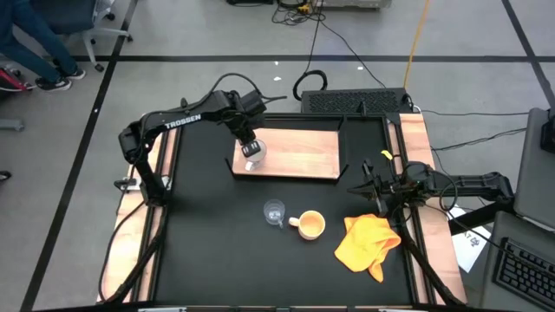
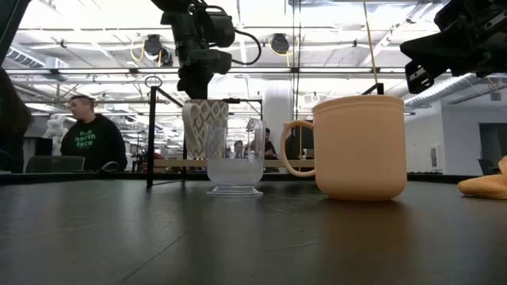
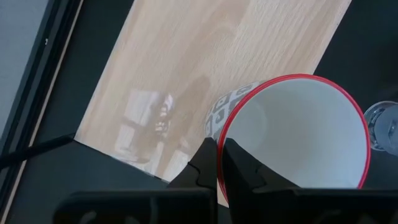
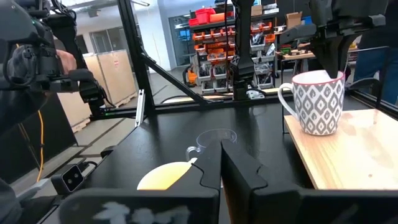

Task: Stack small to large cups/mugs on shelf
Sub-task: Put the gray patterned mug on the shelf

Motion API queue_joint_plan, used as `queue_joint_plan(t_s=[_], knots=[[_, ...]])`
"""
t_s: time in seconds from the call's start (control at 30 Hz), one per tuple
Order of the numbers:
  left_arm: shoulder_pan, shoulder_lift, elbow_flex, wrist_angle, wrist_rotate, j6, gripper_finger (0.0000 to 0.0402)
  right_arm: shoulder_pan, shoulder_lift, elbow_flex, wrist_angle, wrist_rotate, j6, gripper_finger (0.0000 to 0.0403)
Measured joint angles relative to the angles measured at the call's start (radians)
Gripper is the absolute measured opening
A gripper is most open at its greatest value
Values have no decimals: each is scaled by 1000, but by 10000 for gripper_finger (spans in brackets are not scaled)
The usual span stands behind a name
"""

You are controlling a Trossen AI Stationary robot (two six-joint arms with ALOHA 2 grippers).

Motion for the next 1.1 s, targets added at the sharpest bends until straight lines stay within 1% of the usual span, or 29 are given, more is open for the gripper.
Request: queue_joint_plan(t_s=[0.27,0.67,0.93,1.1], knots=[[-7,0,0,-1,-35,-2,6,0,0,0,0,0,2,0],[-10,0,0,7,-29,-34,6,0,0,0,0,0,2,0],[-7,-6,-69,82,-23,-47,8,0,0,0,0,0,2,0],[-5,-7,-77,86,-23,-29,7,0,0,0,1,0,2,0]])
